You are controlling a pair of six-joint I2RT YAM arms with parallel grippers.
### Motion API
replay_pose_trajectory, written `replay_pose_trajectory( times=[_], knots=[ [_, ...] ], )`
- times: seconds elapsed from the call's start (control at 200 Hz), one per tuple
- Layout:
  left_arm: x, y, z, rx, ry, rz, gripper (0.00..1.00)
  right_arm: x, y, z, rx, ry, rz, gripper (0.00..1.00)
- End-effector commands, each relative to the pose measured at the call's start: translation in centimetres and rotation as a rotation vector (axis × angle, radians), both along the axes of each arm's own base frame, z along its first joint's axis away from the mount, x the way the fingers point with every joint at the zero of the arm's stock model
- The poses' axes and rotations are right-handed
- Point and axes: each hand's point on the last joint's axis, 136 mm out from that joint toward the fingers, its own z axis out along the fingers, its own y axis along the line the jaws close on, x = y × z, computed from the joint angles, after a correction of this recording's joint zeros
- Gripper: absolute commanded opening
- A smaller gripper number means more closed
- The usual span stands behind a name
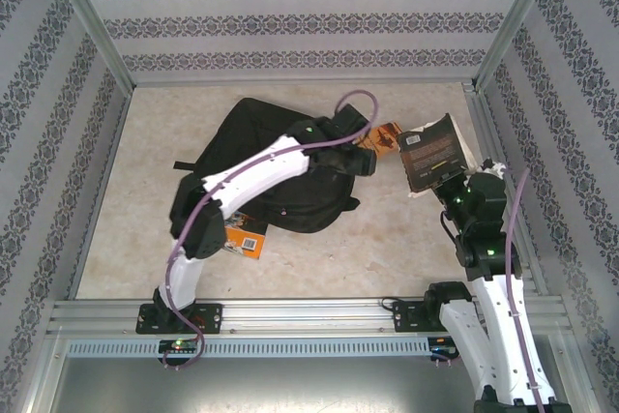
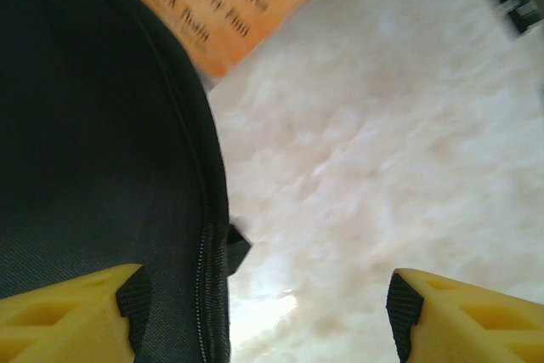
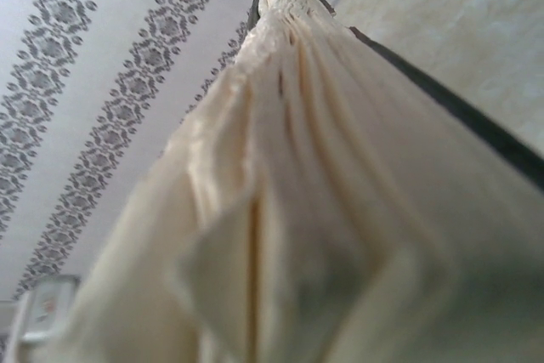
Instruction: Pack the student bag
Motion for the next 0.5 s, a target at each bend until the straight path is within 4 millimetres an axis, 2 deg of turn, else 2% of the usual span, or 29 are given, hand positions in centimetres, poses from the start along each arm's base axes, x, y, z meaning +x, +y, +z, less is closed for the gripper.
replay_pose_trajectory(
  times=[0.0, 0.165, 0.405, 0.495],
  knots=[
    [-1.0, 2.8, -0.9, 0.226, -0.003, -0.009, 0.76, -0.2, 0.2, 1.2, -0.029, -0.049, 0.026, 0.00],
    [-0.5, 2.3, -2.0, 0.254, -0.002, -0.003, 0.72, -0.3, 0.4, 0.6, -0.031, -0.047, 0.040, 0.00],
    [0.8, 1.9, -3.2, 0.294, -0.032, -0.018, 0.55, -0.5, 0.5, 0.7, -0.042, -0.059, 0.054, 0.00],
    [0.9, 1.6, -4.2, 0.306, -0.016, -0.027, 0.54, -0.5, 0.5, 0.7, -0.052, -0.062, 0.056, 0.00]
  ],
)
